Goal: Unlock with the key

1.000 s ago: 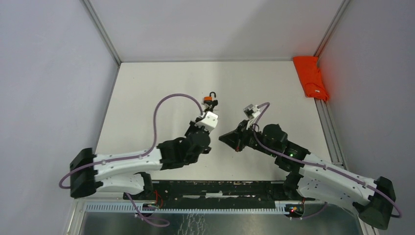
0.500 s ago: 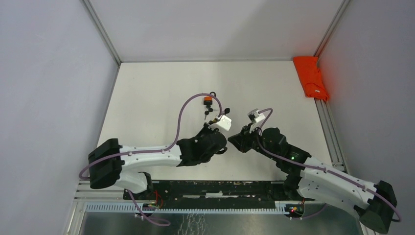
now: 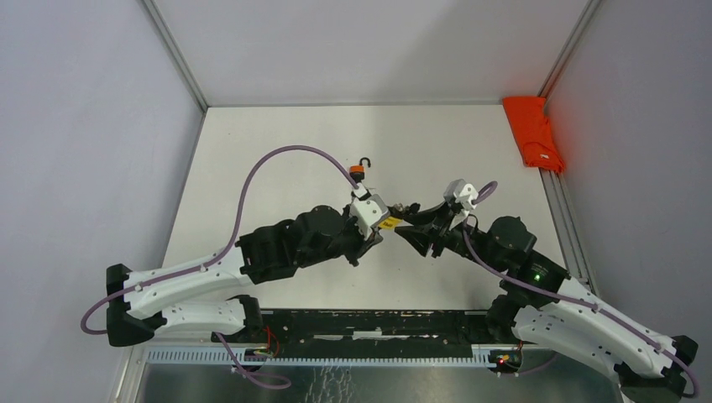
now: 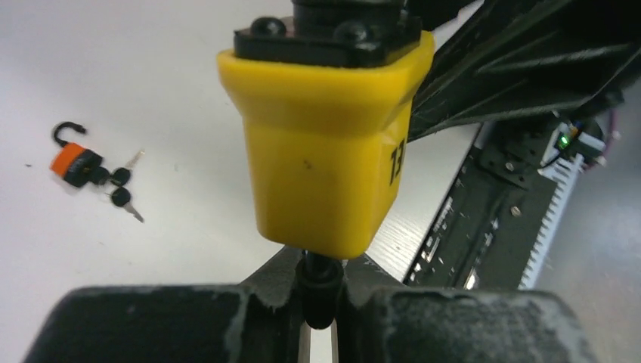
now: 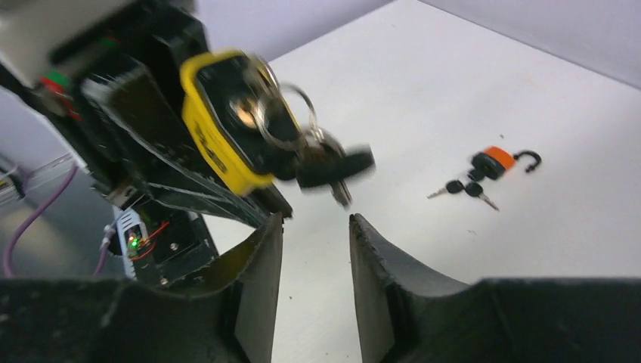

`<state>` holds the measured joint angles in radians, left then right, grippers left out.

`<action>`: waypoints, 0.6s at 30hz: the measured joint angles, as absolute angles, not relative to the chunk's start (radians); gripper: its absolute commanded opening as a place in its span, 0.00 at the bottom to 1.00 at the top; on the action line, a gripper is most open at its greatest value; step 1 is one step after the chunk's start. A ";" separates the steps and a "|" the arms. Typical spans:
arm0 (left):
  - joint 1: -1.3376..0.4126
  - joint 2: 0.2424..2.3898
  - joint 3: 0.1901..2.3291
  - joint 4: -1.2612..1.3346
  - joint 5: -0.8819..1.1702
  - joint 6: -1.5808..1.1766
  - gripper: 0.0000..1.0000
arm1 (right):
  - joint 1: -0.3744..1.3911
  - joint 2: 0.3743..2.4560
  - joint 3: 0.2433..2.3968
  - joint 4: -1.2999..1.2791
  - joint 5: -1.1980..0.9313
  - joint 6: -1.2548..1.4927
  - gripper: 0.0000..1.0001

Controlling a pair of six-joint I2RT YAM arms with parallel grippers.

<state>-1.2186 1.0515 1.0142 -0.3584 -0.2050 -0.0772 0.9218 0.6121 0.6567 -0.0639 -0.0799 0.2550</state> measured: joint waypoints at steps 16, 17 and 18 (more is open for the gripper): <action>-1.196 1.051 1.007 -0.402 -0.023 -0.078 0.04 | 0.922 0.557 0.658 -0.024 -0.177 0.204 0.43; -1.195 1.052 1.007 -0.399 -0.012 -0.078 0.04 | 0.922 0.559 0.649 -0.015 -0.170 0.203 0.42; -1.195 1.054 1.007 -0.395 0.005 -0.078 0.04 | 0.922 0.566 0.641 -0.011 -0.158 0.203 0.40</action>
<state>-1.1954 1.0538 1.0069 -0.3946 0.0048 -0.0776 0.9218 0.5663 0.6415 -0.0109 -0.1581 0.2028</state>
